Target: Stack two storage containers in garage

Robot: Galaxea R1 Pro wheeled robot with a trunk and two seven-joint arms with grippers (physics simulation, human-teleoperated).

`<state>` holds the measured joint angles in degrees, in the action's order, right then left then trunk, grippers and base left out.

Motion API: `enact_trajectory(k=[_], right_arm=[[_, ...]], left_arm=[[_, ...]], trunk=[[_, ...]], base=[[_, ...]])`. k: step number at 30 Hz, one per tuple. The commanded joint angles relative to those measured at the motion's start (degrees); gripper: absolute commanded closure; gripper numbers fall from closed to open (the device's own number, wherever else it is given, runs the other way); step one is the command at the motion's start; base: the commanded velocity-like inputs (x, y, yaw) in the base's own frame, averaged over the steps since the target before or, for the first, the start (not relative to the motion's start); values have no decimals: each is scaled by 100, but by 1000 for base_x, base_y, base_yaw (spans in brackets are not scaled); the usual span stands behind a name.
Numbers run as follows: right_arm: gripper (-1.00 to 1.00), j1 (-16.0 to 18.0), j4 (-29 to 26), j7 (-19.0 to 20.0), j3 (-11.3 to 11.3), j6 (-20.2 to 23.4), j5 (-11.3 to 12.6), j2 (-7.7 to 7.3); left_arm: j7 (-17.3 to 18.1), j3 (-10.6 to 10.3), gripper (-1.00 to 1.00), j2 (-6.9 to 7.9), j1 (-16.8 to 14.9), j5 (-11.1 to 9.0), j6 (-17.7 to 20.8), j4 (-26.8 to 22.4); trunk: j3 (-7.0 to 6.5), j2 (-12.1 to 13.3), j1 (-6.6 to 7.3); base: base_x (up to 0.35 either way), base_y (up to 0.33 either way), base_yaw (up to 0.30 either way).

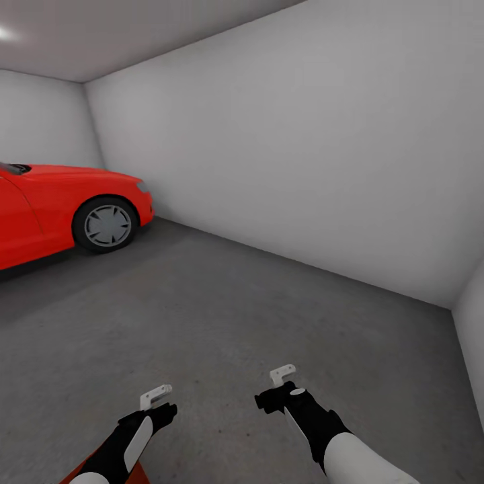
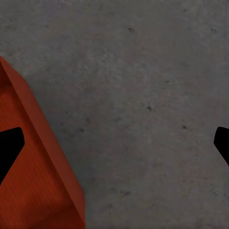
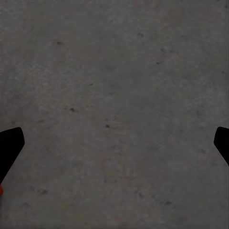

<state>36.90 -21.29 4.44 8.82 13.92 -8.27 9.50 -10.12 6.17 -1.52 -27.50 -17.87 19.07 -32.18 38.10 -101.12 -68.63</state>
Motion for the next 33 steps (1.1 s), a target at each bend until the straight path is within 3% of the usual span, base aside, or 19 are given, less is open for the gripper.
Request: enact_trajectory(k=[1, 17, 33], right_arm=[[-100, 3, -14, 22, 1, 36, -61, -1], [-100, 1, -10, 22, 1, 40, -61, -1], [-100, 1, -6, 22, -2, 40, -60, -1]], left_arm=[[-27, 13, -100, -5, -1, -60, 22, -11], [-33, 15, -100, -3, -1, -59, 35, -7], [-33, 32, -100, 3, -1, -62, 35, -7]], trunk=[[6, -3, 0], [6, -3, 0], [-88, -3, 0]], base=[[-22, 0, 0], [-271, 0, 0], [-17, 0, -189]])
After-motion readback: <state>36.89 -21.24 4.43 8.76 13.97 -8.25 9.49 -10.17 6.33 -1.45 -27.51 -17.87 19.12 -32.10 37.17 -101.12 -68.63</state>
